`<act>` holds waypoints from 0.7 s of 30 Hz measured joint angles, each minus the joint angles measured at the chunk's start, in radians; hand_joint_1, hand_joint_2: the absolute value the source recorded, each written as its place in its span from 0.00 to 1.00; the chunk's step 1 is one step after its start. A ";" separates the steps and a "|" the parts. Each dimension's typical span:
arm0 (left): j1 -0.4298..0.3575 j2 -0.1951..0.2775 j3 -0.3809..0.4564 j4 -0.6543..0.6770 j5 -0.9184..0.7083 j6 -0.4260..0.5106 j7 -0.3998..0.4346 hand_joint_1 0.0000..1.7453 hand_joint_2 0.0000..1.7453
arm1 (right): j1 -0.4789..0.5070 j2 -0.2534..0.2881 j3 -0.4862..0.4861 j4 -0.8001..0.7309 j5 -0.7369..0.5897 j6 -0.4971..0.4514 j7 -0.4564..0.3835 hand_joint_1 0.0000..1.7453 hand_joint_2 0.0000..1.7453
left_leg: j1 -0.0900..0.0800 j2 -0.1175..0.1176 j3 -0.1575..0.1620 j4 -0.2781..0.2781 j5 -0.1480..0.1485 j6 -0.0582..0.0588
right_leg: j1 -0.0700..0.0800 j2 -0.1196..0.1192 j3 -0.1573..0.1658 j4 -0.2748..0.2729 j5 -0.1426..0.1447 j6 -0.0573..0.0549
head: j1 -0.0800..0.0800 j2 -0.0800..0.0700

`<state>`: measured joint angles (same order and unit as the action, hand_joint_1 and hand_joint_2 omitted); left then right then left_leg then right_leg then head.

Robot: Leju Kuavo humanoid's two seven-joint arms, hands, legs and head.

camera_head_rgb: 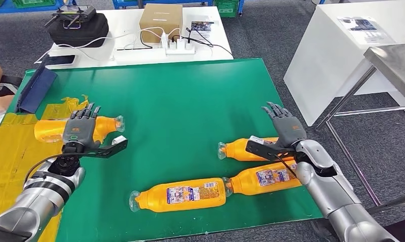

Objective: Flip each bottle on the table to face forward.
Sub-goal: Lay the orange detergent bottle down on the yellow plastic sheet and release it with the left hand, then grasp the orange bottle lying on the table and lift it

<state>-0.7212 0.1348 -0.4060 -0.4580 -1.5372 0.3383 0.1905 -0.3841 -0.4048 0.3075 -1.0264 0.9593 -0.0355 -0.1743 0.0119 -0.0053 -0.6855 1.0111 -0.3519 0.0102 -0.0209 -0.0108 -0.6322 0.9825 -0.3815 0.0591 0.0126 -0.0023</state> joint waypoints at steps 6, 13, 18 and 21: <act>-0.013 -0.019 0.031 0.018 0.047 -0.017 -0.054 0.00 0.25 | -0.056 -0.036 0.038 0.098 -0.030 0.101 -0.047 0.00 1.00 | 0.000 0.000 0.000 0.000 0.000 0.000 | 0.000 0.000 0.000 0.000 0.000 0.000 | 0.000 0.000; -0.014 -0.051 0.081 0.021 0.127 -0.012 -0.136 0.00 0.00 | -0.101 -0.064 0.077 0.188 -0.072 0.118 -0.086 0.00 1.00 | 0.000 -0.001 0.000 0.000 0.001 0.001 | 0.000 0.000 0.001 -0.001 0.001 0.001 | 0.000 0.000; -0.014 -0.072 0.109 0.011 0.225 0.022 -0.229 0.00 0.00 | -0.099 -0.092 0.097 0.205 -0.114 0.175 -0.101 0.00 1.00 | 0.000 -0.001 0.001 0.000 0.003 0.002 | 0.000 -0.001 0.000 -0.001 0.002 0.000 | 0.000 0.000; 0.001 -0.092 0.136 -0.049 0.395 0.028 -0.347 0.00 0.75 | -0.046 -0.144 0.109 0.202 -0.164 0.202 -0.110 0.00 1.00 | 0.000 -0.009 0.000 0.000 0.004 0.003 | 0.000 -0.008 0.002 -0.001 0.002 0.001 | 0.000 0.000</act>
<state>-0.7198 0.0431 -0.2699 -0.5075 -1.1424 0.3662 -0.1569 -0.4302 -0.5489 0.4163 -0.8247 0.7954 0.1668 -0.2839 0.0115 -0.0140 -0.6860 1.0115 -0.3478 0.0135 -0.0213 -0.0184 -0.6301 0.9813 -0.3799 0.0604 0.0123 -0.0023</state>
